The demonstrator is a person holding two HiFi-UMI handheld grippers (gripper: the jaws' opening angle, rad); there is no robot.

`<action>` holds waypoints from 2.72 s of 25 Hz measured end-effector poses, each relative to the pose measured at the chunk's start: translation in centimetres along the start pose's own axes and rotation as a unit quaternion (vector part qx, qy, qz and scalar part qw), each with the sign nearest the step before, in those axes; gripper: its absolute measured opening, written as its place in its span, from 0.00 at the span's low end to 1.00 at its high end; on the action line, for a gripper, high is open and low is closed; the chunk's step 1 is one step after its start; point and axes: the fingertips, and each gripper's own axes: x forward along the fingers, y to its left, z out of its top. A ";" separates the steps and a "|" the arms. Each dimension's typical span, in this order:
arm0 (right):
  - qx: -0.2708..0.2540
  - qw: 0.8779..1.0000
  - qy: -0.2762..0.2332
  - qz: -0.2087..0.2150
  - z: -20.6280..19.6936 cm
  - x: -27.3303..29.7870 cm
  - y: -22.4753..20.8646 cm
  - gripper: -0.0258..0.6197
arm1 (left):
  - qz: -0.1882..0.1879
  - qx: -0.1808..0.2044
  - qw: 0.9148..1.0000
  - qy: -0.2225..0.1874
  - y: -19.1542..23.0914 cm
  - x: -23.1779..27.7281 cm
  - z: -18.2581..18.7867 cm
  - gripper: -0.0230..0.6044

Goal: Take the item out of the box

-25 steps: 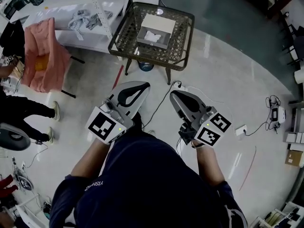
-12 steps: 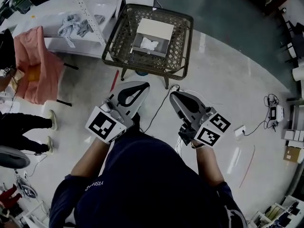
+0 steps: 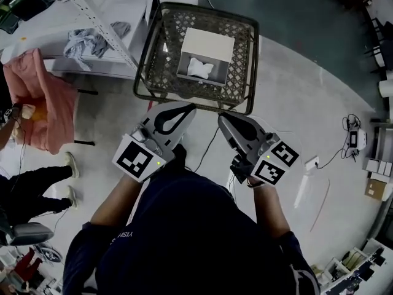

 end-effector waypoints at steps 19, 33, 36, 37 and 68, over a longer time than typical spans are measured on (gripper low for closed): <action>0.049 0.997 0.021 -0.060 3.2 10.1 -8.5 0.08 | -0.041 -0.018 0.997 0.067 13.9 5.1 -4.8 0.05; 0.090 0.994 0.048 -0.043 3.8 10.7 -17.0 0.08 | -0.050 0.008 0.986 0.159 17.1 12.3 -12.6 0.05; 0.102 0.992 0.058 -0.038 3.3 10.4 -18.5 0.08 | -0.050 0.008 0.984 0.172 17.5 13.5 -14.6 0.05; 0.106 0.992 0.062 -0.036 3.0 10.4 -19.1 0.08 | -0.050 0.009 0.983 0.179 17.7 13.9 -15.4 0.05; 0.172 0.978 0.120 -0.017 -4.2 11.4 -27.8 0.08 | -0.194 0.221 0.863 0.410 17.5 19.5 -37.5 0.14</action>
